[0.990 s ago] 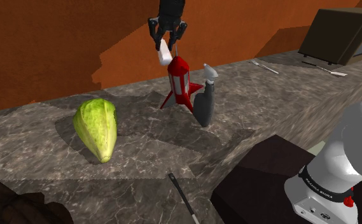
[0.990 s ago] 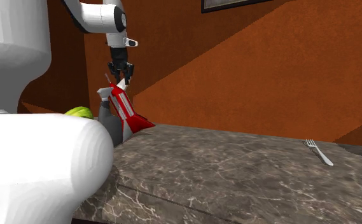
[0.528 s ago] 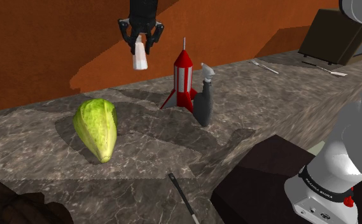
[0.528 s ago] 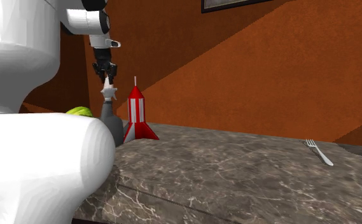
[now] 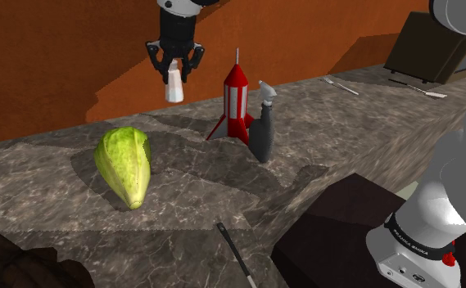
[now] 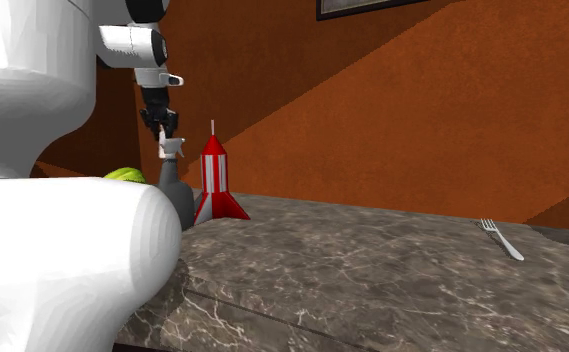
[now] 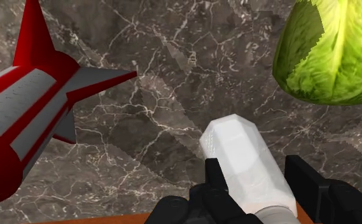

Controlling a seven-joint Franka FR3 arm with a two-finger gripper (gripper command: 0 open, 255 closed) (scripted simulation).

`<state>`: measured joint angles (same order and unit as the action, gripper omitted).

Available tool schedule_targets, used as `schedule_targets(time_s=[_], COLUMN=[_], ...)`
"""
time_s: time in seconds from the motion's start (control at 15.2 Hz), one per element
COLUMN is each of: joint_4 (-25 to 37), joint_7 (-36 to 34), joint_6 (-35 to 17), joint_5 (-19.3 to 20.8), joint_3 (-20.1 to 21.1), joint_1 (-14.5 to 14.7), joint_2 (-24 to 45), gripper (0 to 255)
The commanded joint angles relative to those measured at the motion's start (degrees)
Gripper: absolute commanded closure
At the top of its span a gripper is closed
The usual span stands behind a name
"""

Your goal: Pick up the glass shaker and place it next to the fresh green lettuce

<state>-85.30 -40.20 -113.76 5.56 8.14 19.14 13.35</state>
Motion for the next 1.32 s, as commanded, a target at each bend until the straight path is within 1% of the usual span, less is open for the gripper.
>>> schedule_targets(time_s=[0.0, 0.59, 1.25], joint_4=[-1.5, -8.1, -13.8], joint_7=[-0.1, -0.6, -1.4], joint_6=[-1.6, -8.4, -15.6], joint_5=[0.1, 0.4, 1.0], joint_3=[0.0, -0.2, -0.4], joint_1=[0.0, -0.2, -0.2], joint_2=[0.1, 0.3, 1.8], gripper=[255, 255, 255])
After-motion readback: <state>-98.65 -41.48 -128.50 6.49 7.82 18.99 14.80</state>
